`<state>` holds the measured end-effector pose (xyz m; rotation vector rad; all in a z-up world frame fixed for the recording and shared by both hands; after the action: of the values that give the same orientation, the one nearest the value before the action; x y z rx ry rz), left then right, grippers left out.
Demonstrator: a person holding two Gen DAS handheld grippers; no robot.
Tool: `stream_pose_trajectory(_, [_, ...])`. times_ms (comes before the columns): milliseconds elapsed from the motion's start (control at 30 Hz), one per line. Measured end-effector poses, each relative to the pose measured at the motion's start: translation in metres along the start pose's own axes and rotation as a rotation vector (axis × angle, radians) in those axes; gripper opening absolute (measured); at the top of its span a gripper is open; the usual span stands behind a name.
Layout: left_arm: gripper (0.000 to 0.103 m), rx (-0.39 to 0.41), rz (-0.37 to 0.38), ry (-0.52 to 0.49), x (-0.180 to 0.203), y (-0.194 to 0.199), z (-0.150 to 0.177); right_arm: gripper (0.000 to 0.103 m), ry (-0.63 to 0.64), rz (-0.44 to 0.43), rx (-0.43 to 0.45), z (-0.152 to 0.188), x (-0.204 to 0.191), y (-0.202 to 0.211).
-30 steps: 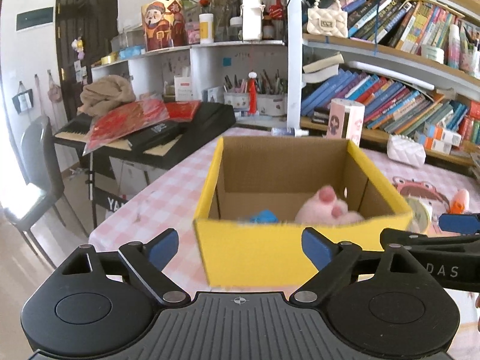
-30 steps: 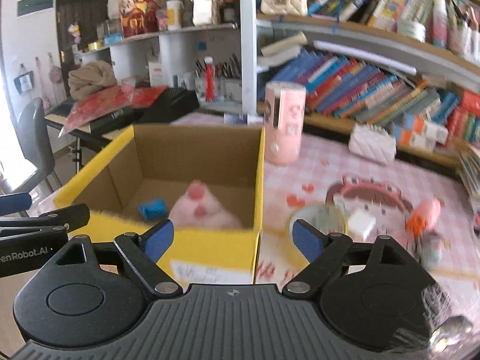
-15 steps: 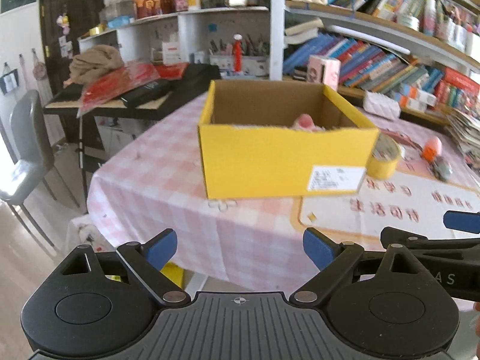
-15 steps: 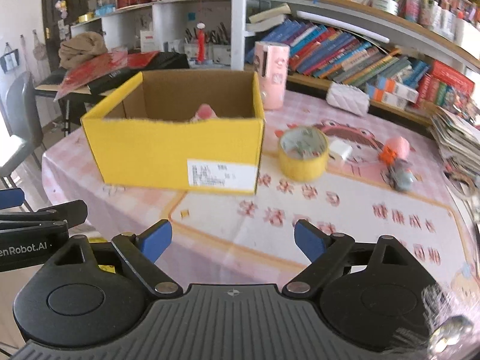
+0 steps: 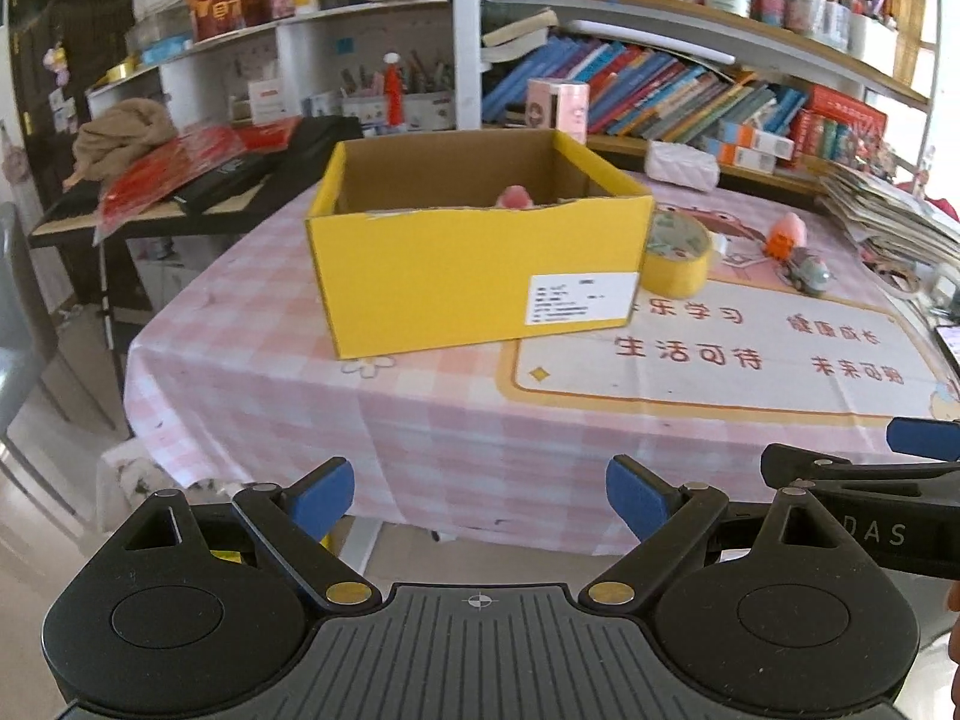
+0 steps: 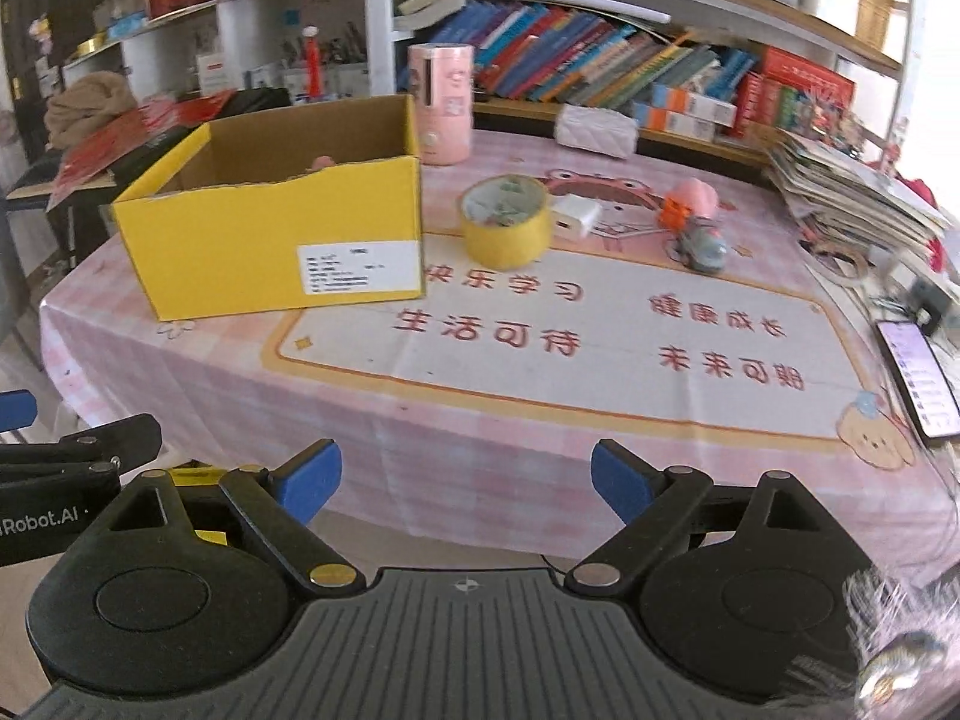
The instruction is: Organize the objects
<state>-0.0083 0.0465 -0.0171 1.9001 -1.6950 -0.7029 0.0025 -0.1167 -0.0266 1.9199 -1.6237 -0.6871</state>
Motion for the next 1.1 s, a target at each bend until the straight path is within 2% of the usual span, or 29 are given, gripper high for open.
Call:
stream_pose_trajectory(267, [0.093, -0.006, 0.055, -0.031, 0.022, -0.005, -0.003, 0.091, -0.023, 0.051, -0.005, 0.006, 0.019, 0.006])
stream_pose_trajectory(733, [0.093, -0.008, 0.186, -0.14, 0.087, -0.026, -0.023, 0.092, -0.129, 0.167, -0.024, 0.005, 0.081, 0.002])
stream_pose_trajectory(967, [0.093, -0.036, 0.24, -0.151, 0.115, -0.048, -0.034, 0.092, -0.166, 0.2, -0.046, -0.001, 0.11, -0.012])
stream_pose_trajectory(1100, [0.093, -0.043, 0.236, -0.15, 0.126, -0.06, -0.043, 0.092, -0.161, 0.198, -0.061, -0.011, 0.124, -0.027])
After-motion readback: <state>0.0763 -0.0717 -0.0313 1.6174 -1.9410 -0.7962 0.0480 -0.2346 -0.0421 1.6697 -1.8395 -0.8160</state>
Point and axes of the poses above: each gripper's, at about its wrist camera, not at the fingertips, and y roughly against the way its jaws point, x to its right, z to its underside, the point moved 1 cm from there along -y, roughly the way its jaws point, and after that the axes turned 4 degrees about -z, right-handed, at the moved point
